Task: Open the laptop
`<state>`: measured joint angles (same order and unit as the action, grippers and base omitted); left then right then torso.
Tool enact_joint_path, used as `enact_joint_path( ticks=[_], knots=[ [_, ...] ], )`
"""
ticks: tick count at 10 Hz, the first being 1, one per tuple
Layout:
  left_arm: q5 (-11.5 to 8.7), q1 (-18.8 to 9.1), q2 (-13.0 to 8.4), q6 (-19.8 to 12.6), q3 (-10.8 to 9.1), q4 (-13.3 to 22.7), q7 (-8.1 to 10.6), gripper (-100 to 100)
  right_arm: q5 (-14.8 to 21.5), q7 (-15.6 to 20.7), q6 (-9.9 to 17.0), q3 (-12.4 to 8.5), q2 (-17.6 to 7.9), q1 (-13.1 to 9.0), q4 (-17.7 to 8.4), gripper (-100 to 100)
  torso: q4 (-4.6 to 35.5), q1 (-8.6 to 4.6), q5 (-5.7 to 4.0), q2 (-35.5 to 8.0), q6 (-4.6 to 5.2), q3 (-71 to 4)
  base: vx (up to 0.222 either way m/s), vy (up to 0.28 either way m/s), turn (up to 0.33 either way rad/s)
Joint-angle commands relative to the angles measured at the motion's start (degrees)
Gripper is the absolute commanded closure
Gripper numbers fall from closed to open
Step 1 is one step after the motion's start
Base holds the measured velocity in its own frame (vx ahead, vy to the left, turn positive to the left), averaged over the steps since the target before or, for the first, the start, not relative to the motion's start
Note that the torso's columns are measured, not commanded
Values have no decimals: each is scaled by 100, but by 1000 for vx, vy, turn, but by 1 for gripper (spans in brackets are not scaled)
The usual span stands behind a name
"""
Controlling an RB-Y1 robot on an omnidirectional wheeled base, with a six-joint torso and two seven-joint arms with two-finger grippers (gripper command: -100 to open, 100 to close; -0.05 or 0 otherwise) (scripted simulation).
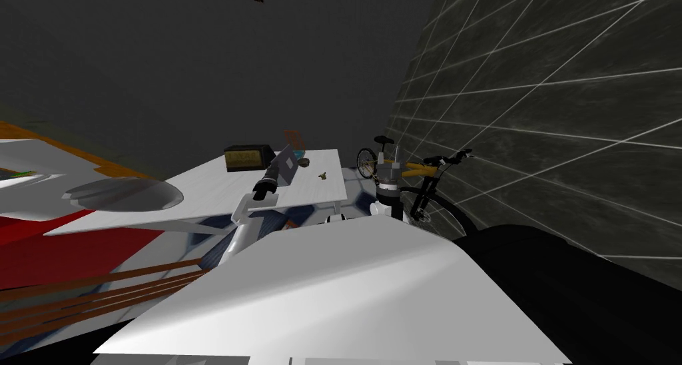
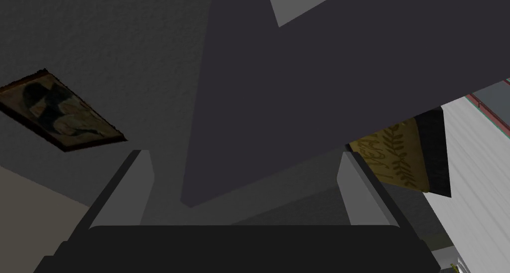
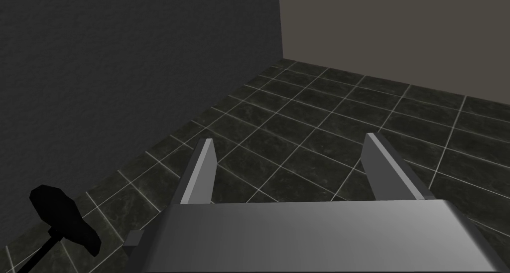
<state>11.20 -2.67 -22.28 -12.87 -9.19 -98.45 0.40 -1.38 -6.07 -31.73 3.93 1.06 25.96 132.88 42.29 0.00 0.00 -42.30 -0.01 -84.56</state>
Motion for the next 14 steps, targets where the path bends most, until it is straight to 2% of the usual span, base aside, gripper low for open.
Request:
enact_joint_path(
  ticks=[1,2,3,5,7,8,10,11,12,13,14],
  knots=[
    [2,-6,-3,-23,-1,2,-2,-100,0,0,0,0,0,0,0,0,1,-2,0,-3,-1,2,0,0,0],
    [1,-6,-3,-21,-1,2,-2,100,0,0,0,0,0,0,0,0,1,-3,-1,-3,1,2,0,0,0],
    [-181,-62,81,-145,-24,-5,168,100,0,0,0,0,0,0,0,0,3,-4,-2,-2,4,1,-15,72,11],
    [-365,-123,166,-266,-46,-16,338,100,0,0,0,-1,-1,0,0,0,-6,42,36,-5,9,7,-9,113,12],
    [-548,-184,251,-387,-68,-27,509,100,0,0,0,-1,-1,0,0,0,-25,20,26,21,7,-12,-19,107,0],
    [-732,-245,336,-509,-90,-38,679,100,0,0,0,-1,-1,0,0,0,-27,10,20,27,5,-17,-33,140,11],
    [-915,-306,421,-630,-112,-49,850,100,0,0,0,-1,-1,0,0,0,-19,23,20,21,1,-14,-11,134,2],
    [-839,-301,392,-553,-111,-50,773,100,0,0,0,-1,-1,0,0,0,-19,9,15,24,1,-14,-2,48,1],
    [-1017,-320,543,-555,-146,46,949,100,0,0,0,-1,0,0,0,0,-8,-18,0,16,4,-10,4,74,24],
    [-1101,-330,617,-550,-162,91,1028,100,0,0,0,-1,-1,0,0,0,-5,-12,0,7,8,-4,14,122,6],
    [-1270,-351,764,-541,-195,182,1186,100,0,0,0,-1,-1,0,0,0,-1,6,3,5,8,-2,-6,131,-4]
  ],
)
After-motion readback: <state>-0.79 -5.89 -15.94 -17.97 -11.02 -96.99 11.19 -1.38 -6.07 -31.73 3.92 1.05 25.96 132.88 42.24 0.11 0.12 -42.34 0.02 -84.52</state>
